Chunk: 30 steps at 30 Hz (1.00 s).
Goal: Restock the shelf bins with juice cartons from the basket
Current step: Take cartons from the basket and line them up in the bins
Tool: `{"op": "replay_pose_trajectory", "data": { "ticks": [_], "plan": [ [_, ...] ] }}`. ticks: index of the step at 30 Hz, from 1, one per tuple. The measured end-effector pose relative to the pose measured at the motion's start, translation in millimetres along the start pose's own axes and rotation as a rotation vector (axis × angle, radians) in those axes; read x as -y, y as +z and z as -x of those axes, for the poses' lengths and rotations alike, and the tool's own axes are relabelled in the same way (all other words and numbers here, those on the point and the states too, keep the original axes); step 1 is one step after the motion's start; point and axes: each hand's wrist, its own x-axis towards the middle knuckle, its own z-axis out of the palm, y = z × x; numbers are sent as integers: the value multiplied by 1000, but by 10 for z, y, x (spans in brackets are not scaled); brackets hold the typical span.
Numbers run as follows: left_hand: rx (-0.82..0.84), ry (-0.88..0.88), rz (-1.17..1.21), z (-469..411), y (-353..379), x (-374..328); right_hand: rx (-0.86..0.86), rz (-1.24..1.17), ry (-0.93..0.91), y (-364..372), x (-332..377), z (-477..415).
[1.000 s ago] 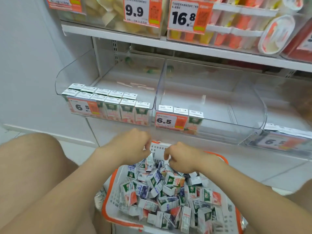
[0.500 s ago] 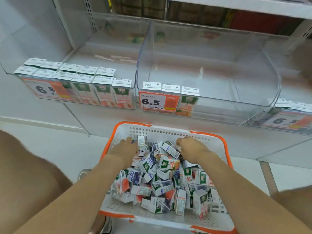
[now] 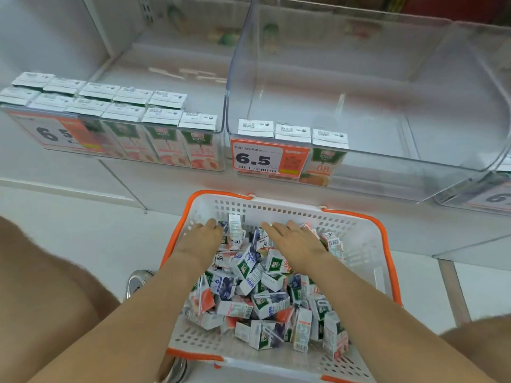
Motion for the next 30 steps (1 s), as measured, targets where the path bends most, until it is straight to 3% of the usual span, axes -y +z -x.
{"op": "replay_pose_trajectory", "data": {
  "ticks": [8,14,18,23,30],
  "plan": [
    [6,26,-117,55,26,55,-26,250,1,-17,-7,95],
    [-23,2,159,190,-176,7,-32,200,-41,-36,-174,268],
    [-4,33,416,317,-418,-47,-73,-149,64,-121,-198,429],
    [-29,126,739,551,-745,-117,-256,-636,216,-600,-278,738],
    [-152,229,1152,934,-1110,-227,-409,-904,174,-1361,-135,1302]
  ]
}}
